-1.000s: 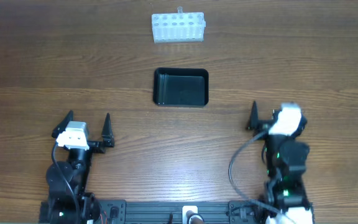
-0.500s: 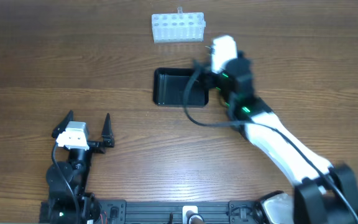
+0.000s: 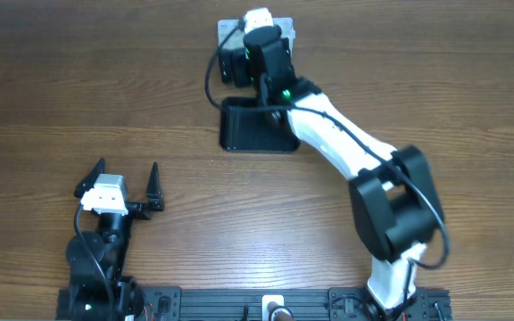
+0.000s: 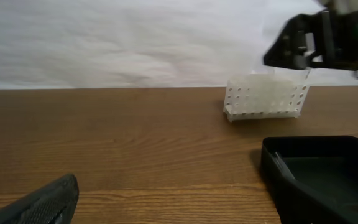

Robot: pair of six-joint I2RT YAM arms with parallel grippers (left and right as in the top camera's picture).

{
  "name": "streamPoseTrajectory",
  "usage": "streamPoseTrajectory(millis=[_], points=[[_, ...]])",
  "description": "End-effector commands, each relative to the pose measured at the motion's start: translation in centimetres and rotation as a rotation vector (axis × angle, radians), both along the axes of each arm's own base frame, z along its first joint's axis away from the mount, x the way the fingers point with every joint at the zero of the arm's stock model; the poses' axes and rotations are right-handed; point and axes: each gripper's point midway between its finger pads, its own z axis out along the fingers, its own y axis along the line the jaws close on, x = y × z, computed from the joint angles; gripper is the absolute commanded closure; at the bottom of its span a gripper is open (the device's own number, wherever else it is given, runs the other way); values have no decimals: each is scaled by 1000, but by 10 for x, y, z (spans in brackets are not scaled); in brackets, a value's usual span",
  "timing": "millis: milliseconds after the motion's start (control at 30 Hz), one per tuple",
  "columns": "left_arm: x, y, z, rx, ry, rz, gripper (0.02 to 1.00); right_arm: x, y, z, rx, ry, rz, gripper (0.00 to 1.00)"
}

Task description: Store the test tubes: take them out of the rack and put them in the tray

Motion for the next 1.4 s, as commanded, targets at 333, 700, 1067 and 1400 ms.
streamPoseTrajectory(millis=[333,700,1067,1400], points=[[0,1,-2,11,2,0,20,76,-20,-25,-108,-60,-182,7],[0,1,-2,11,2,0,20,98,-29,-22,-128,-144,-177,27],[0,1,-2,11,2,0,18,102,-26,-31,-119,-156,-175,99],[0,1,-2,11,2,0,20,105,-26,-35,-111,-169,-179,185]])
